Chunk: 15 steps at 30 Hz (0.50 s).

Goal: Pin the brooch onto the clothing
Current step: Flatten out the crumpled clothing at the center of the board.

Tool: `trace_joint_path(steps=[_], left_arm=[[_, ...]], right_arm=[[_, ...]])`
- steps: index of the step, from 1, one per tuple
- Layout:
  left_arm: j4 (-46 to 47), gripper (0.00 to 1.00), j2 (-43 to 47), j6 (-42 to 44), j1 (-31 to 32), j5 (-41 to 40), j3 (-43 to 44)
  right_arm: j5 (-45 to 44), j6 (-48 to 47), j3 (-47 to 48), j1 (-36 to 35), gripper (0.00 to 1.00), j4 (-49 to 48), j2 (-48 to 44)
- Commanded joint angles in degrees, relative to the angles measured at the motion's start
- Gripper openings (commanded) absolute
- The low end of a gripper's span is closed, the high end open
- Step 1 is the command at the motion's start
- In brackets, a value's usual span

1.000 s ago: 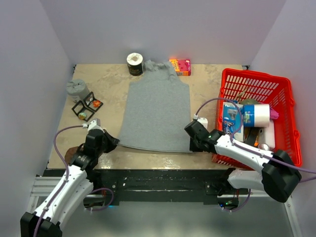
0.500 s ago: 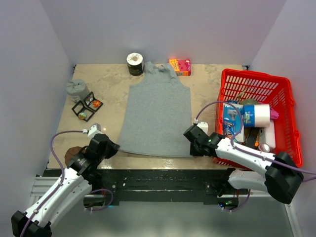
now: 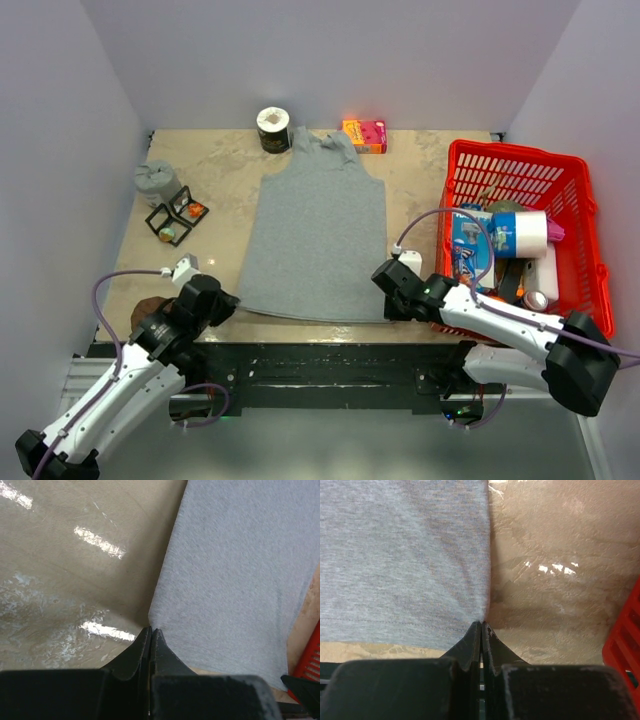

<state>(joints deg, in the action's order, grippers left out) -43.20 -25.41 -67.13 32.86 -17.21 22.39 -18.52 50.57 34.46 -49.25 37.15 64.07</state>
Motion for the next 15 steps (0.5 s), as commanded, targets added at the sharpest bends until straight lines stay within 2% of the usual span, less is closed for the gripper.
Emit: trace_joint_path(steps=[1, 15], left_arm=[[-2.7, 0.00, 1.1, -2.1, 0.4, -1.8, 2.8], [-6.5, 0.00, 2.7, -0.9, 0.4, 2.0, 3.6]], right_arm=[[-1.3, 2.5, -1.8, -0.6, 0.00, 2.1, -2.4], [0.0, 4.1, -4.0, -0.9, 0.00, 2.8, -7.1]])
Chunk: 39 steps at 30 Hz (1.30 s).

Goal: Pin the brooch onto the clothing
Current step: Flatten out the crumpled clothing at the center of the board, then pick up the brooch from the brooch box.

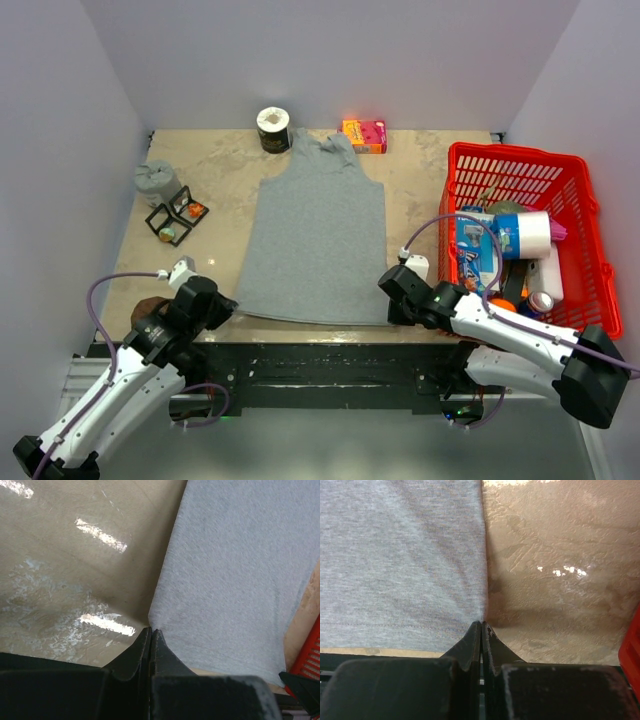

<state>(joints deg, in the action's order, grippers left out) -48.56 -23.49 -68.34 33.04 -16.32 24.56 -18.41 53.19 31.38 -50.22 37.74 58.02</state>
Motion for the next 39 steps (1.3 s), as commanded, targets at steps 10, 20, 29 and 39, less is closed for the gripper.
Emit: trace_joint_path(steps=[10, 20, 29, 39], left_arm=[[-2.9, 0.01, 1.0, 4.2, 0.2, 4.8, 2.8], [-1.4, 0.95, -1.4, 14.6, 0.1, 7.2, 10.3], [9.3, 0.99, -5.1, 28.7, 0.1, 4.5, 16.8], [13.7, 1.00, -23.8, 54.0, -4.1, -6.8, 27.7]], right_arm=[[0.5, 1.5, -0.8, -0.8, 0.00, 3.6, -2.9], [4.4, -1.9, 1.8, -0.8, 0.61, 0.8, -8.2], [3.7, -8.3, 8.1, -0.8, 0.64, -4.5, -3.2], [5.4, -14.0, 18.1, -0.8, 0.62, -10.8, 0.2]])
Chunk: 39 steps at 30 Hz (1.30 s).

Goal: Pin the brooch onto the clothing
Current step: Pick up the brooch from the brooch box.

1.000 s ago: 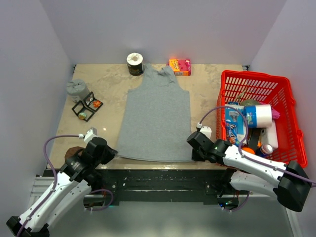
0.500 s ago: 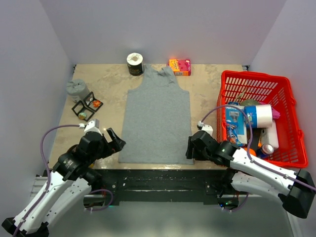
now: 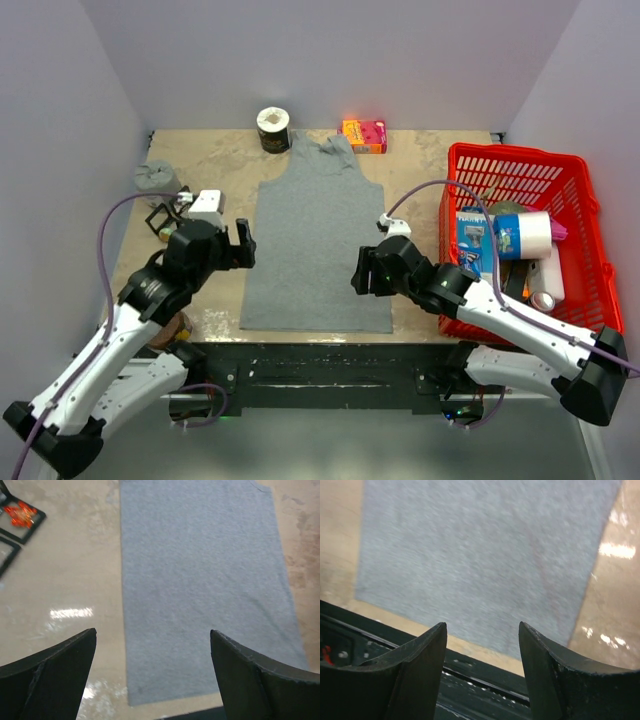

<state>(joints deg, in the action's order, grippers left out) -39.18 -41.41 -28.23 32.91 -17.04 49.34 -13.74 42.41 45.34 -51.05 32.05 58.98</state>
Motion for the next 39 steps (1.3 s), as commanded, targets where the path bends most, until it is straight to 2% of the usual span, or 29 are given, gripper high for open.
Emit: trace_joint_path(steps=[1, 2, 3, 4, 5, 7, 11, 14, 17, 19, 26, 39], left_arm=[[7.1, 1.00, -7.3, 17.6, -6.9, -1.6, 3.3], [8.6, 0.99, -9.9, 19.1, -10.5, 2.1, 3.5], [10.2, 1.00, -11.3, 20.3, -18.8, 5.7, 3.6], [13.0, 1.00, -13.0, 20.8, -22.1, 10.3, 4.0], [13.1, 1.00, -16.7, 19.7, -23.5, 9.9, 5.1], [15.6, 1.00, -20.8, 19.9, -24.2, 9.9, 8.1], [21.1, 0.97, -32.3, 21.5, -26.4, 4.1, 11.4], [23.1, 0.93, -38.5, 21.7, -28.1, 2.7, 13.9], [29.5, 0.83, -42.2, 21.5, -28.9, 1.7, 13.5], [32.0, 0.81, -45.5, 20.4, -29.5, 1.6, 14.4], [41.5, 0.72, -50.3, 14.4, -32.9, 1.1, 11.8], [43.5, 0.67, -59.0, 13.0, -35.4, 0.1, 12.7]], right_arm=[[0.8, -3.5, 4.4, 0.0, 0.62, -5.6, -0.7], [1.3, -3.7, 4.7, 0.0, 0.62, -5.8, -0.5], [1.3, -4.1, 5.5, -0.1, 0.62, -5.3, -0.1], [1.2, -4.7, 5.9, 0.0, 0.62, -5.1, 0.1], [1.0, -4.9, 6.2, 0.0, 0.62, -4.8, 0.2], [0.8, -5.1, 6.5, 0.0, 0.62, -4.5, 0.2], [1.3, -5.4, 5.5, 0.0, 0.62, -5.2, -0.4], [1.3, -5.1, 5.4, 0.0, 0.62, -4.6, -0.8], [1.5, -4.5, 4.4, 0.0, 0.62, -5.5, -1.5], [2.1, -4.3, 4.1, 0.0, 0.62, -5.9, -1.4], [3.4, -3.2, 3.3, -0.1, 0.62, -6.7, -1.0], [4.2, -1.9, 2.2, 0.0, 0.62, -6.9, -1.2]])
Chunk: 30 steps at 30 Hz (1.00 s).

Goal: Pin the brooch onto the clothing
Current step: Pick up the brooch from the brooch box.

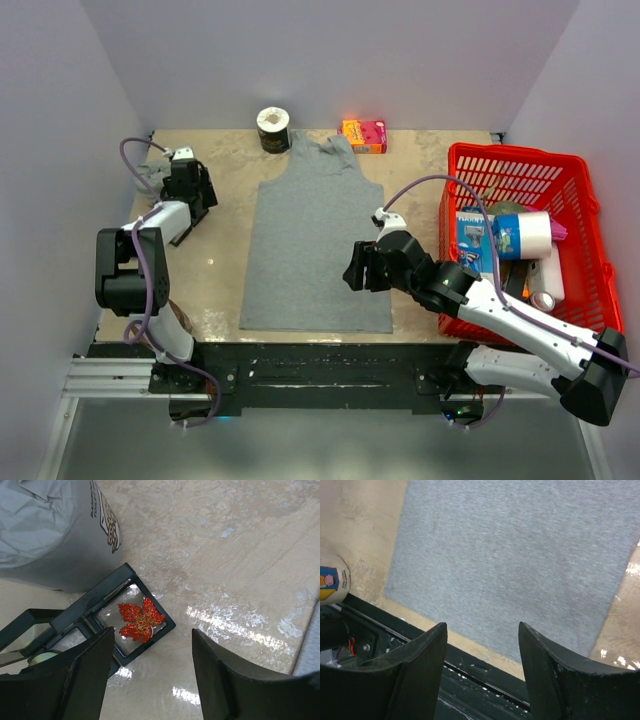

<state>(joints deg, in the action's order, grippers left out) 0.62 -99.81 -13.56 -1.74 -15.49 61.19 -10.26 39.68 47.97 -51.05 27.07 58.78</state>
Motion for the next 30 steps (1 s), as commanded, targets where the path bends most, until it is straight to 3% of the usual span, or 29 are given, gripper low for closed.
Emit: trace_joint_path(steps=[1, 30], left_arm=[[3.9, 0.67, -0.6, -1.6, -0.8, -1.5, 0.8], [3.8, 0.58, -11.6, -0.1, -3.9, 5.4, 5.0]], right_arm=[[0.8, 0.8, -0.6, 0.0, 0.62, -2.0, -1.0], [2.2, 2.1, -1.0, 0.0, 0.63, -2.5, 0.0]])
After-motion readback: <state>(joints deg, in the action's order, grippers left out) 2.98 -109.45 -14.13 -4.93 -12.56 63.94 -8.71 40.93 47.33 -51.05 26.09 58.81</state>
